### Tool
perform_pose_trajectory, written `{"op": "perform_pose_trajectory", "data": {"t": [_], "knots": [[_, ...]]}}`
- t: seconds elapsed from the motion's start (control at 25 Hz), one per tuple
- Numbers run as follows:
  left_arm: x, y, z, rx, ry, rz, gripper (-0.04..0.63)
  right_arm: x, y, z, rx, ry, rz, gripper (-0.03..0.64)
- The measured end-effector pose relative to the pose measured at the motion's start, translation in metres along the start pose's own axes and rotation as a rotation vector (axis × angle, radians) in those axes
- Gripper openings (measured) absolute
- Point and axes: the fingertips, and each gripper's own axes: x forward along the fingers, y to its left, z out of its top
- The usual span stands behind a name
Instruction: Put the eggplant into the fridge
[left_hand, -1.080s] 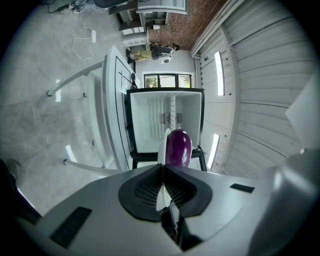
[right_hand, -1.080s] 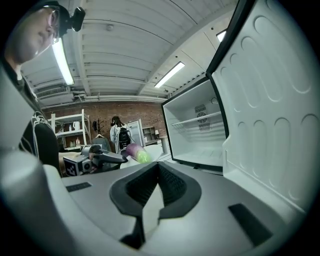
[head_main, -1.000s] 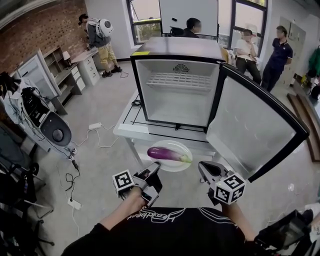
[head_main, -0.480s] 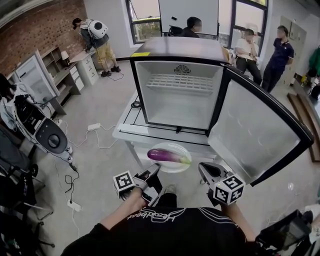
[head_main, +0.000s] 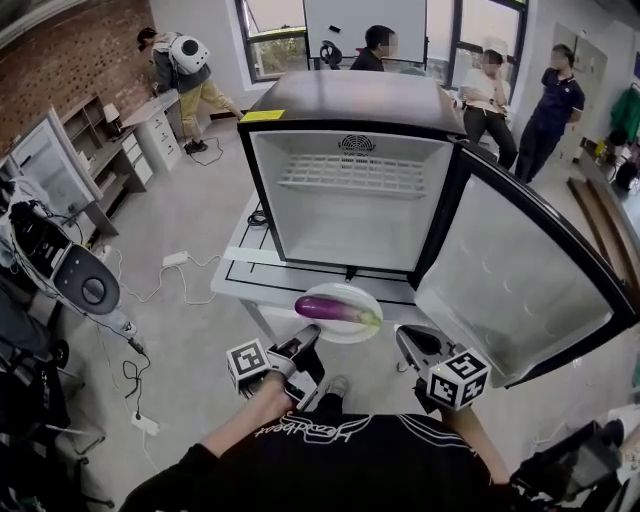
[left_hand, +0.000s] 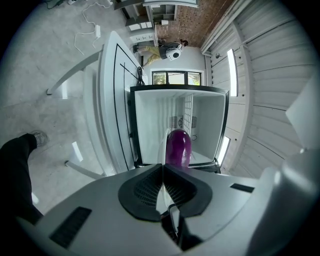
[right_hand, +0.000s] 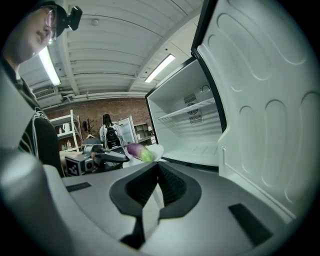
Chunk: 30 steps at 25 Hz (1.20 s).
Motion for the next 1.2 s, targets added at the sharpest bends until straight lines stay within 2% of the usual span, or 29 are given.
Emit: {"op": "perform_pose_trajectory", "data": {"t": [0.52,1.2], "knots": [[0.082,-0.012,0.074,-0.012,0.012,0.028,0.017,0.078,-0.049,0.036,0.024,0.025,-0.006,0.008],[0.154,0.024,0.147,0.019,-0.029,0.133,0.018,0.154,-0.081,0.040,0.055,0.082,0.000,0.008]]}}
